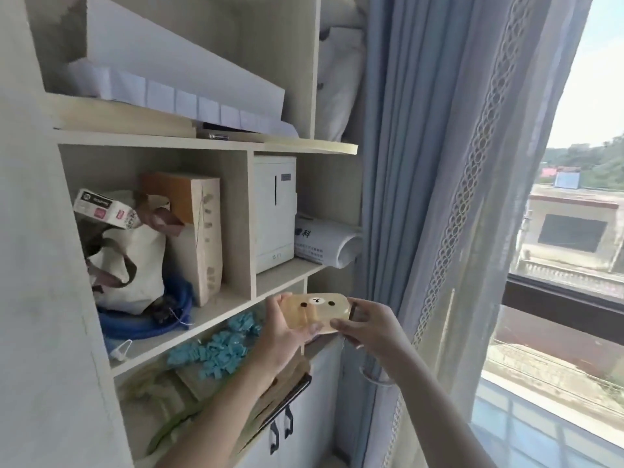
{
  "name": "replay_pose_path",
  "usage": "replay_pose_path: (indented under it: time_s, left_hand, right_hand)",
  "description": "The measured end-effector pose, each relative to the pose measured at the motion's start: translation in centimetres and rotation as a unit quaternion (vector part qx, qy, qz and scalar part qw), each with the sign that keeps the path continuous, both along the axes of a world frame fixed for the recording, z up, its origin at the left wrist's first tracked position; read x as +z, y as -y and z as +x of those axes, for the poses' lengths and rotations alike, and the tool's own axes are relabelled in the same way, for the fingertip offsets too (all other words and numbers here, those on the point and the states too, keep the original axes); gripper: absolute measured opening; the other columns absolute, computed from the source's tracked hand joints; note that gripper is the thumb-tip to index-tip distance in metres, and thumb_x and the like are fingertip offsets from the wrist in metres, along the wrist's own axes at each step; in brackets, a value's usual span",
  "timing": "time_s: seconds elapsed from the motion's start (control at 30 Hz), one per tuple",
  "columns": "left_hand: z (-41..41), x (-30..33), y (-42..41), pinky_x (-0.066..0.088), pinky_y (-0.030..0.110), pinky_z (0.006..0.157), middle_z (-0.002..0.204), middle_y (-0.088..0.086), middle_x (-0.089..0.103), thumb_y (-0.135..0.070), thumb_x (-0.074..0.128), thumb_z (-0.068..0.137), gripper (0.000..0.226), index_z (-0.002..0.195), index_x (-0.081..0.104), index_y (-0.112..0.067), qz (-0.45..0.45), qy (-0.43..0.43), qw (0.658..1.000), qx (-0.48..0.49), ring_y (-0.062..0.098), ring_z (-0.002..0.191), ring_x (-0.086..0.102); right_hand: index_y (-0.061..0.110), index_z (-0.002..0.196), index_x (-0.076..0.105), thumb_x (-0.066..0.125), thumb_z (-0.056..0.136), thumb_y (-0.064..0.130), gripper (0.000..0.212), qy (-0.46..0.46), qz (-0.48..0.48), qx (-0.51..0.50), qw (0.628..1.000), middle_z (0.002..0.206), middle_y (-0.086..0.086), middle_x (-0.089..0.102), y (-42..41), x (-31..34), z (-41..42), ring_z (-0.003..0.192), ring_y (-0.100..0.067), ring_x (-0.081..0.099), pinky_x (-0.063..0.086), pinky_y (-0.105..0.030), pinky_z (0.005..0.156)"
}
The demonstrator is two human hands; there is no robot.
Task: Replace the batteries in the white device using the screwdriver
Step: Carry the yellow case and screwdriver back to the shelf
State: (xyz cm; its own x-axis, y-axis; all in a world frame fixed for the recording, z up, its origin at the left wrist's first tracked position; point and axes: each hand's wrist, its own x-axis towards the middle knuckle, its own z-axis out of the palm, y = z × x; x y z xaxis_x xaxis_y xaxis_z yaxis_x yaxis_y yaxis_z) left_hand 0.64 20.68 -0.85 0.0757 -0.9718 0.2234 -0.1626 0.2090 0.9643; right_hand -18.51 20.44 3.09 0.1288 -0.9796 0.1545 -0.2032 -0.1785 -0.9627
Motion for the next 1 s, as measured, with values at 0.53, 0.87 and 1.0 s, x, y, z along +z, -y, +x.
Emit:
replay_pose_path:
  time_s: [0.53, 0.87, 1.0]
  left_hand:
    - [-2.9, 0.6, 21.0, 0.039, 0.009, 0.079, 0.098, -0.020, 0.060, -0.056, 0.082, 0.069, 0.076, 0.130, 0.054, -0.021, -0.028, 0.255, 0.863, 0.434, -0.001, 0.088, 0.057]
    - [-1.3, -1.9, 24.1, 0.052, 0.027, 0.081, 0.094, -0.012, 0.067, -0.052, 0.085, 0.066, 0.055, 0.105, 0.058, -0.023, 0.017, 0.270, 0.817, 0.510, 0.007, 0.087, 0.062]
    - [-0.7, -2.6, 24.5, 0.035, 0.022, 0.090, 0.110, -0.003, 0.063, -0.052, 0.083, 0.065, 0.064, 0.113, 0.063, -0.016, 0.028, 0.281, 0.804, 0.523, 0.016, 0.109, 0.051]
  right_hand:
    - [0.006, 0.111, 0.070, 0.082, 0.078, 0.001, 0.035, -0.062, 0.057, 0.274, 0.958, 0.063, -0.011, 0.066, 33.9, -1.6, 4.4, 0.053, -0.018, 0.054, 0.045, -0.027, 0.051]
    - [0.006, 0.083, 0.075, 0.082, 0.072, 0.012, 0.015, -0.134, 0.055, 0.363, 0.921, 0.059, -0.005, 0.061, 39.1, -2.9, 7.8, 0.051, -0.014, 0.049, 0.041, -0.019, 0.045]
    - [-0.003, 0.086, 0.070, 0.079, 0.080, 0.011, 0.018, -0.178, 0.060, 0.364, 0.912, 0.065, -0.008, 0.056, 40.4, -3.2, 7.8, 0.052, -0.015, 0.048, 0.043, -0.021, 0.047]
